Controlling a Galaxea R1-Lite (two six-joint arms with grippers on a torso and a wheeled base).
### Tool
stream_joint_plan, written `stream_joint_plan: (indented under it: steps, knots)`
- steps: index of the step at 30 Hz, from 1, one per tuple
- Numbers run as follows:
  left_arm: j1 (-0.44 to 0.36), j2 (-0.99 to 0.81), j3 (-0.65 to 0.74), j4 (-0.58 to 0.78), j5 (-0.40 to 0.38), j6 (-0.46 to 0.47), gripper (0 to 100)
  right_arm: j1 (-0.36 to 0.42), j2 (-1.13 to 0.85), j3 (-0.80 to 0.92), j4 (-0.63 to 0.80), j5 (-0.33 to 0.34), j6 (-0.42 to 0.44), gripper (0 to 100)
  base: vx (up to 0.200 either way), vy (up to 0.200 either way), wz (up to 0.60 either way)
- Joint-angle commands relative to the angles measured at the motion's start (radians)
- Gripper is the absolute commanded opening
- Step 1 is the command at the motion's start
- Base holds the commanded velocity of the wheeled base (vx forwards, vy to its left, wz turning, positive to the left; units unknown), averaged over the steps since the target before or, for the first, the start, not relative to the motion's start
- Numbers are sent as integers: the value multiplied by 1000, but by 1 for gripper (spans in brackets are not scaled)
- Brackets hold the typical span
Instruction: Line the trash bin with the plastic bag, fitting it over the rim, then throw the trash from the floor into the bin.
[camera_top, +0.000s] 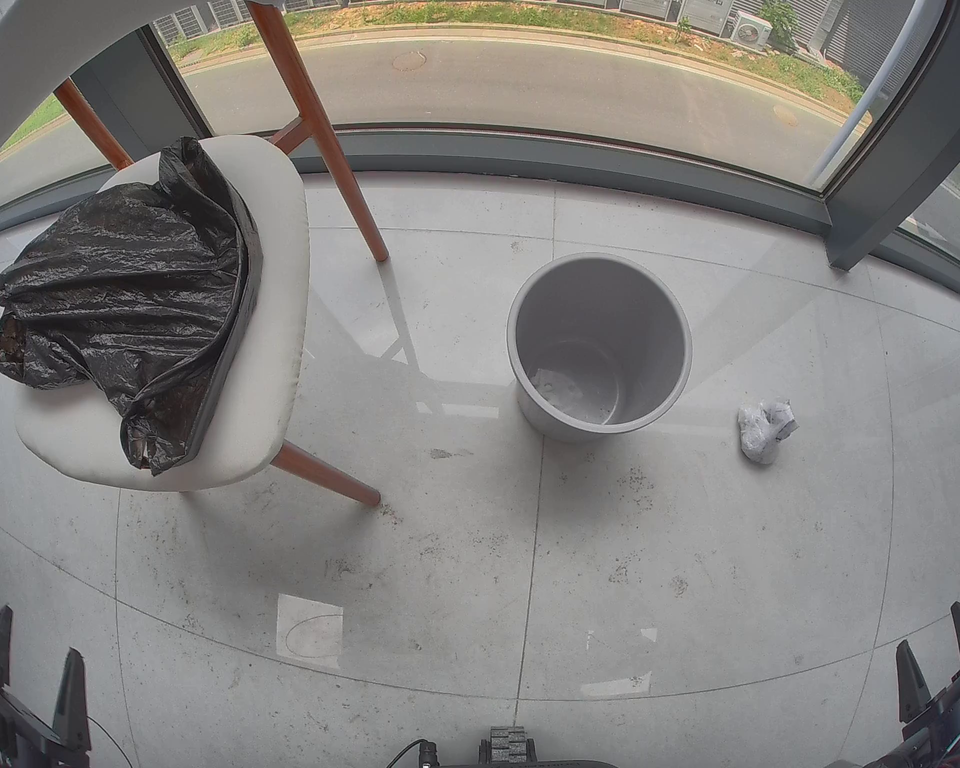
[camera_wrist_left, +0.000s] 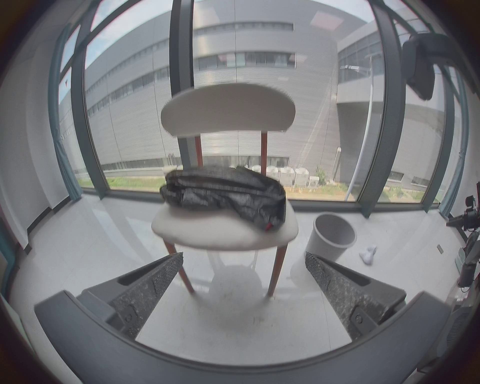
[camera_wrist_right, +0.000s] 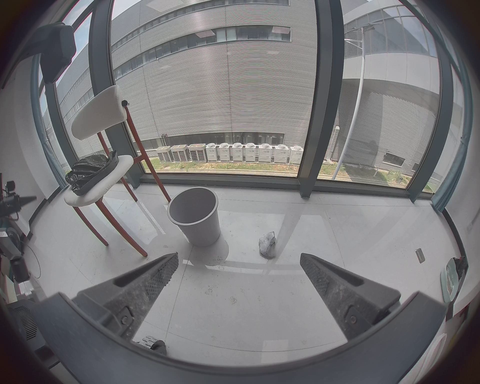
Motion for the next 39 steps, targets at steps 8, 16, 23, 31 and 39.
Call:
stream_joint_plan:
  steps: [8, 16, 23, 31, 39]
  knots:
    - [-20, 97, -156, 2, 1, 58, 100, 1, -4, 14, -1, 1, -2, 100, 0, 0, 0]
    - [-115, 558, -472, 13, -10, 5, 100, 1, -4, 14, -2, 1, 0, 100, 0, 0, 0]
    - [-121, 916, -706, 11, -24, -227, 100, 1, -5, 14, -2, 1, 1, 100, 0, 0, 0]
    - [-124, 1065, -792, 10, -119, -199, 100, 1, -5, 14, -2, 1, 3, 100, 0, 0, 0]
    - [-233, 1312, -1013, 39, -238, -198, 100, 1, -5, 14, -2, 1, 3, 100, 0, 0, 0]
